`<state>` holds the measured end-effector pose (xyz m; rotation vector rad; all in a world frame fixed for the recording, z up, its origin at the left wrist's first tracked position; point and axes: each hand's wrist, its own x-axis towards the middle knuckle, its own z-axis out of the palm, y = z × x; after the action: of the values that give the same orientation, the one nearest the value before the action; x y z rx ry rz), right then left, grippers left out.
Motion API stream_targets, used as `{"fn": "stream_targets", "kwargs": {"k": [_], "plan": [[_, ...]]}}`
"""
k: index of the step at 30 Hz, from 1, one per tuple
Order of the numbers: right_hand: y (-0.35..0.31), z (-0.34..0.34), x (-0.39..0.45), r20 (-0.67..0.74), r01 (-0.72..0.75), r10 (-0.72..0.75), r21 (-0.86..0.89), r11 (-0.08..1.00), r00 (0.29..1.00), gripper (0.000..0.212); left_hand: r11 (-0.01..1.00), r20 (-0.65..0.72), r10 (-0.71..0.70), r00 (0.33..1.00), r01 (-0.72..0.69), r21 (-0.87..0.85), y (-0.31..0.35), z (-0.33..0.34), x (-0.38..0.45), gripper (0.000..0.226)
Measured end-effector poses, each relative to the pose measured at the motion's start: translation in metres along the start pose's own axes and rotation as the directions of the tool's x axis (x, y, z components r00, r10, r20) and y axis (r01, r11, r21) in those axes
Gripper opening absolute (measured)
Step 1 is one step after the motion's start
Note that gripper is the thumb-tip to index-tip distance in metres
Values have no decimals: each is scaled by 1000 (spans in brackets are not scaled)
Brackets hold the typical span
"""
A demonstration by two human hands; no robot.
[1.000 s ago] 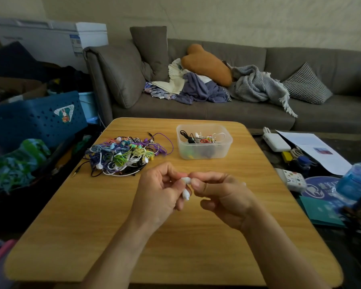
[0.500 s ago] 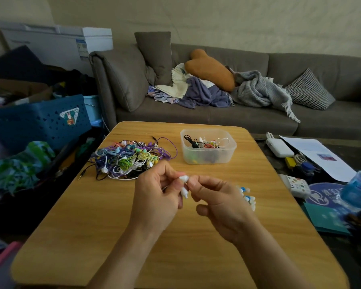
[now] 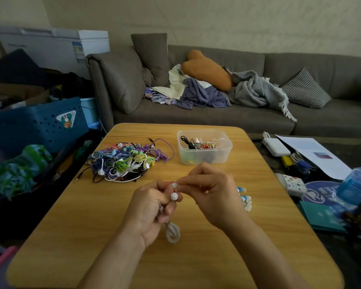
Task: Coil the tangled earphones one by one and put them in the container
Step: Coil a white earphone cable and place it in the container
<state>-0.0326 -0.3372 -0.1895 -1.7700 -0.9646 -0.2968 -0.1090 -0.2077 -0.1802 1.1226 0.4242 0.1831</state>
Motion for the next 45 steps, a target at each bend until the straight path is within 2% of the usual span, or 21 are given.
{"fn": "stream_targets", "kwargs": {"k": [3, 9, 11, 14, 18, 25, 28, 29, 31, 33, 35, 40, 43, 45], "plan": [[-1, -2, -2, 24, -131, 129, 146, 980, 991, 14, 999, 9, 17, 1000, -17, -36, 0, 1, -2, 19], [0, -7, -6, 110, -292, 271, 306, 906, 956, 12, 977, 5, 203, 979, -203, 56, -1, 2, -3, 8], [-1, -7, -5, 125, -333, 310, 392, 858, 943, 12, 960, 14, 263, 965, -263, 99, -2, 3, -4, 6], [-5, -10, -4, 192, -397, 348, 508, 765, 918, 25, 935, 24, 324, 946, -324, 142, -3, 5, -6, 7], [-5, -13, -4, 212, -404, 345, 530, 745, 914, 25, 919, 13, 356, 935, -352, 176, -3, 5, -5, 5], [-2, -12, -5, 159, -368, 333, 472, 801, 929, 20, 885, 51, 405, 913, -406, 230, -5, 6, -4, 4], [-4, -11, -5, 155, -396, 370, 506, 766, 916, 18, 767, 82, 538, 839, -528, 365, -7, 3, -1, 7], [-4, -11, -5, 185, -438, 408, 557, 706, 894, 19, 694, 100, 598, 795, -576, 432, -9, 1, 0, 10], [-4, -9, -4, 299, -552, 494, 656, 515, 816, 24, 524, 158, 692, 704, -641, 561, -11, -2, 3, 13], [-3, -8, -4, 396, -631, 535, 678, 378, 746, 29, 417, 198, 733, 650, -660, 625, -13, -3, 3, 12], [-2, -9, -4, 421, -649, 538, 672, 355, 730, 30, 450, 179, 725, 666, -653, 609, -15, -3, 2, 10], [-2, -14, -2, 339, -619, 551, 628, 471, 763, 38, 749, 51, 562, 826, -533, 394, -9, 3, 0, 6], [1, -20, -2, 250, -599, 572, 558, 574, 781, 38, 870, 16, 432, 902, -421, 255, -8, 3, 0, 12], [3, -27, -2, 180, -588, 565, 370, 719, 805, 25, 936, 11, 316, 949, -313, 159, -8, 3, 1, 15]]}}
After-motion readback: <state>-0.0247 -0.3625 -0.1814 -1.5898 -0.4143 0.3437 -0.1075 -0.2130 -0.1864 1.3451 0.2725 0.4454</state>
